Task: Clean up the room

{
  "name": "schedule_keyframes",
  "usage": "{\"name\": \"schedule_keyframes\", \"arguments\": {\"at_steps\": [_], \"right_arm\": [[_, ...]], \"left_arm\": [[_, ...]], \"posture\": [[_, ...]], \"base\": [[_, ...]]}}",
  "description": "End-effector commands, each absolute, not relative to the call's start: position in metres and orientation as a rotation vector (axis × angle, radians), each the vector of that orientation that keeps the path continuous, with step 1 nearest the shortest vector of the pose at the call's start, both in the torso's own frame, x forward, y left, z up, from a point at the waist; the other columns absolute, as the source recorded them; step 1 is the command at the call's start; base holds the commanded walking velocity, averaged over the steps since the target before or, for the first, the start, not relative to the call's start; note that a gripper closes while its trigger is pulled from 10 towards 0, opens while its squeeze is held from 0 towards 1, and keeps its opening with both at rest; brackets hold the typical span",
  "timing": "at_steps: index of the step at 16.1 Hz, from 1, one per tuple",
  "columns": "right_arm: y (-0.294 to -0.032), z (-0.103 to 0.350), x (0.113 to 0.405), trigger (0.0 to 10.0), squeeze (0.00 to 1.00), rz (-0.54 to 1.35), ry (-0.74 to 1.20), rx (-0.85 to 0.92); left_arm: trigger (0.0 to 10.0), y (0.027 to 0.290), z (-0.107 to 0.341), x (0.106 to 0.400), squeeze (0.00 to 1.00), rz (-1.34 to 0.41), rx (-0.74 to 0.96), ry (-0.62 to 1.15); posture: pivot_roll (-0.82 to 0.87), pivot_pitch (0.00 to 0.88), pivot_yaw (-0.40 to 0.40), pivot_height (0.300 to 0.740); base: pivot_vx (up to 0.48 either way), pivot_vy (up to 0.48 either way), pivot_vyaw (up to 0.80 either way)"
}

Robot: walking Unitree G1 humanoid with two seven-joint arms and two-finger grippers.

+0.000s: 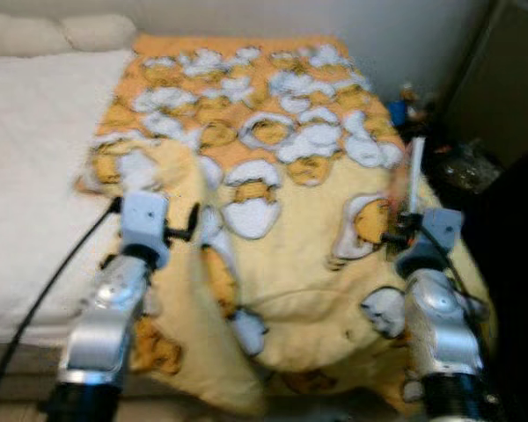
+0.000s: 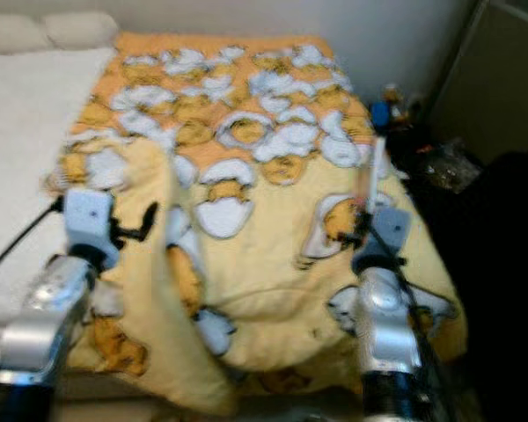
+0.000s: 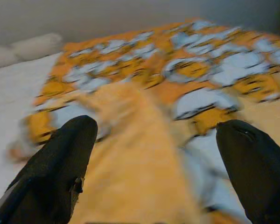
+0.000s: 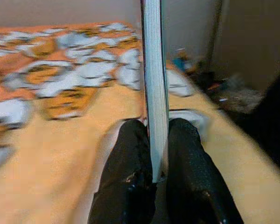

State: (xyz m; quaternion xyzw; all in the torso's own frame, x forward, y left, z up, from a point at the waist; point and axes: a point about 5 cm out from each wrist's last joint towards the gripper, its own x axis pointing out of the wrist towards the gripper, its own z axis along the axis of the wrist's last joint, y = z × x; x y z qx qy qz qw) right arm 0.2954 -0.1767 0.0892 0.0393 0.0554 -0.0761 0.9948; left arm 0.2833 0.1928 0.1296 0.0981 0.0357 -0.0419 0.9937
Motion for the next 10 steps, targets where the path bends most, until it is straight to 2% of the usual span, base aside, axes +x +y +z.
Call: {"name": "schedule_keyframes", "arguments": {"at_steps": [1, 7, 10], "right_arm": [[-0.1723, 0.1019, 0.3005, 10.0, 0.0, -0.119, 0.056, 0.073], [-0.1693, 0.1057, 0.3028, 10.0, 0.0, -0.098, 0.045, 0.084], [-0.1683, 0.1048, 0.3033, 10.0, 0.0, -0.092, 0.049, 0.092]], "left_arm": [[10.0, 0.1904, 0.1308, 0.2844, 0.0, -0.09, 0.196, 0.068], [10.0, 0.1911, 0.1312, 0.2855, 0.0, -0.09, 0.198, 0.067], [10.0, 0.1918, 0.1318, 0.2864, 0.0, -0.088, 0.202, 0.064]], "posture": [[0.02, 0.0, 0.034, 0.74], [0.03, 0.0, 0.034, 0.74], [0.03, 0.0, 0.035, 0.74]], "base": [[0.0, 0.315, 0.0], [0.0, 0.356, 0.0], [0.0, 0.398, -0.75]]}}
